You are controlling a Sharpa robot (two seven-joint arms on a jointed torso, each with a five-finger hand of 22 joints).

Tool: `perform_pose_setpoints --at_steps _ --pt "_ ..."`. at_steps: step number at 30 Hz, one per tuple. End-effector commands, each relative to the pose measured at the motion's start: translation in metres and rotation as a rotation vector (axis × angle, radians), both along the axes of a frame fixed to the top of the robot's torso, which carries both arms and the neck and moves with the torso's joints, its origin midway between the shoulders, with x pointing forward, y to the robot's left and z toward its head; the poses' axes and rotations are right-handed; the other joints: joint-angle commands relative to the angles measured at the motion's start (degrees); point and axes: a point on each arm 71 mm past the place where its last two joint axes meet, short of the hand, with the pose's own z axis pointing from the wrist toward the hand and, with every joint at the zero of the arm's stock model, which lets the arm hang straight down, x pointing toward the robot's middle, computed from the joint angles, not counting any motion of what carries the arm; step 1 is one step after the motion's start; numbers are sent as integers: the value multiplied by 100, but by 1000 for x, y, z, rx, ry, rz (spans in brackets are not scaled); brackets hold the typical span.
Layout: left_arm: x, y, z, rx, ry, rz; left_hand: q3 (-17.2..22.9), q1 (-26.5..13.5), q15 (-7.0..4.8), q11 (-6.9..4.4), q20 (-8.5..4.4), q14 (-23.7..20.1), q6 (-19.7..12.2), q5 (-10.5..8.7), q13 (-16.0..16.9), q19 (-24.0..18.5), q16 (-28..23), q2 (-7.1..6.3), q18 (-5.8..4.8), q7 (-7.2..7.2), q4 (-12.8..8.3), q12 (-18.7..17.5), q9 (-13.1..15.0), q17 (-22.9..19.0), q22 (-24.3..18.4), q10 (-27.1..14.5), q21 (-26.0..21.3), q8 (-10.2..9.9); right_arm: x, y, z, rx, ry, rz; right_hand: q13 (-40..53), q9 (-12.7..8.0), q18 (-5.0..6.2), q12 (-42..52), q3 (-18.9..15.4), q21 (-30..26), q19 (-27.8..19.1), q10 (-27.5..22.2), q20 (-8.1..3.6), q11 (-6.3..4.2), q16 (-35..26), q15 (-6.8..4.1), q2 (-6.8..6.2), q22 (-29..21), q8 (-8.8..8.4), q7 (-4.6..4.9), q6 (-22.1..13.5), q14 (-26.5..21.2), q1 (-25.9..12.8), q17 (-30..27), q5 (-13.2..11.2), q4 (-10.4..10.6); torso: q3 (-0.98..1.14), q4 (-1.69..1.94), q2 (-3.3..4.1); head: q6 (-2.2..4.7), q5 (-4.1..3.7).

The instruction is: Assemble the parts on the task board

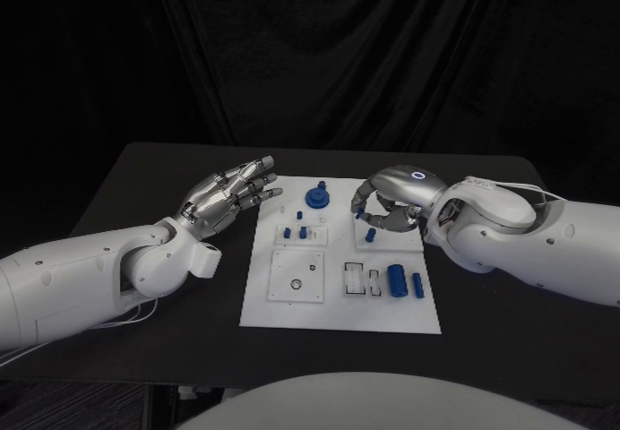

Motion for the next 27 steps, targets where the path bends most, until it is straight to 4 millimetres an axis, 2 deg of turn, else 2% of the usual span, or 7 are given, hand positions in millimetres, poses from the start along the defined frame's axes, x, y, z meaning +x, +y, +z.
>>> perform_pose_setpoints --at_steps 1,5,7,11,13,17,27 --pt "-1 1 6 -75 -74 19 20 -4 41 52 10 18 43 8 10 35 29 31 50 29 3 49 8 8 9 -6 28 23 -12 17 -6 -28 -5 48 -9 8 -69 -38 -4 45 46 50 7 -10 37 -4 -38 502 -2 -19 -10 48 -2 29 -24 -20 2 5 1 -1 42" --pt "-2 1 5 -75 -71 20 31 -1 36 76 9 10 67 16 12 27 17 31 46 43 -1 70 12 5 -21 4 21 28 -21 34 -14 -30 0 98 -11 18 -70 -41 -9 59 59 67 6 -14 54 -6 -48 504 -11 -21 -15 66 -1 44 -43 -28 6 1 2 -1 106" --pt "-3 1 4 -78 -67 24 45 2 -9 107 1 -21 78 22 14 -2 -16 29 51 64 -6 96 13 -3 -72 12 0 30 -23 41 -19 -34 4 116 -12 22 -73 -42 -9 74 68 74 5 -16 67 -7 -52 507 -13 -23 -13 77 3 60 -49 -34 17 -5 4 -1 142" --pt "-3 1 2 -93 -49 39 62 5 -103 174 -8 -61 133 30 21 -60 -46 12 90 99 -14 172 19 -8 -160 35 -43 42 -27 53 -30 -39 19 139 -12 37 -81 -37 -9 124 97 105 1 -23 98 -13 -59 519 -15 -28 -1 104 15 100 -58 -50 17 -16 -5 -1 238" --pt "-3 1 1 -97 -46 43 65 1 -136 204 -10 -85 140 30 22 -104 -70 7 112 113 -10 192 19 -12 -221 35 -72 42 -28 56 -35 -40 28 144 -12 37 -81 -37 -9 124 97 105 1 -23 98 -13 -59 519 -15 -28 -1 104 15 100 -58 -50 13 -13 -12 -1 250" --pt "-4 2 0 -102 -43 52 75 3 -239 250 -25 -129 168 34 25 -191 -104 -9 186 136 -15 245 22 -18 -332 39 -133 49 -31 62 -45 -40 43 151 -14 43 -84 -42 -15 142 108 111 0 -23 121 -13 -69 523 -24 -28 -4 123 6 129 -62 -51 22 3 -1 -1 266" --pt "-6 1 -4 -106 -31 50 81 5 -240 251 -28 -134 174 43 25 -218 -97 -8 210 138 -18 252 23 -16 -368 38 -149 50 -33 70 -61 -52 15 174 -25 52 -68 -65 -14 54 57 101 2 -15 82 -6 -95 500 -47 -24 -16 79 3 65 -49 -63 19 -1 3 -1 306"
